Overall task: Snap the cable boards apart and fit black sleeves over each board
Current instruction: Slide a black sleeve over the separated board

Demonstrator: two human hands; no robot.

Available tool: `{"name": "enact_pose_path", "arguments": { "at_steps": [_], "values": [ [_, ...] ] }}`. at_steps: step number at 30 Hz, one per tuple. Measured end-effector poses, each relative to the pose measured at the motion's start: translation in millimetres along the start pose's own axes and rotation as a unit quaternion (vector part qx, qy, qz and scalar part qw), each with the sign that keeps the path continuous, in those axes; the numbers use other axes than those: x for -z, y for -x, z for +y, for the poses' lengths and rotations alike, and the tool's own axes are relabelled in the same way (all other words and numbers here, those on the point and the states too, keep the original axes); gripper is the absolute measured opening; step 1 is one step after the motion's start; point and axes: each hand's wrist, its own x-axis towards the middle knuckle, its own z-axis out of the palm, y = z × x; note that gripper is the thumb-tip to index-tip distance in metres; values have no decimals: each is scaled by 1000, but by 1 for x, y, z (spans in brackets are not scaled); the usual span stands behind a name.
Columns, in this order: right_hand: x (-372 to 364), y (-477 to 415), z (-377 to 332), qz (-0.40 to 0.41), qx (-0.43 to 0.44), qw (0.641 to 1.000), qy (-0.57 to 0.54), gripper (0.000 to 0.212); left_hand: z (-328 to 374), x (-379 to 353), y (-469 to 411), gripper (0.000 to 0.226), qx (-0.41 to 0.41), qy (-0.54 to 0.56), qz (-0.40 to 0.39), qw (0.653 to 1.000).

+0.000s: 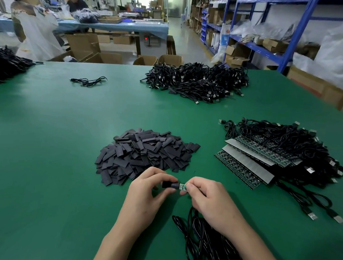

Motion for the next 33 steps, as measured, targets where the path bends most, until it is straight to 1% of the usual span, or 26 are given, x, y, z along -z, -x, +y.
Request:
{"name": "enact_pose_path", "arguments": {
  "at_steps": [2, 8, 16, 22, 27, 30, 33],
  "values": [
    [0, 0, 0, -8, -4, 1000, 10, 26, -1, 0, -1, 23, -1, -4, 4, 1000],
    [1, 1, -5, 0, -8, 999, 41, 29, 2, 0, -1, 23, -31, -4, -11, 999],
    [5, 2, -7, -9, -24, 1000, 10, 31, 3, 2, 0, 22, -18, 11, -25, 999],
    [7, 0, -7, -27, -38, 998, -32, 32, 4, 4, 1, 20, -9, 21, -23, 999],
    [11, -2, -9, -45, -68, 986, -144, 33, 5, 4, -2, 21, 16, 73, -28, 997],
    [10, -2, -10, -41, -70, 988, -131, 33, 5, 3, -2, 23, 15, 76, -32, 996],
    [8, -1, -8, -33, -69, 992, -97, 33, 4, 3, -2, 24, 1, 53, -24, 998]
  ]
}}
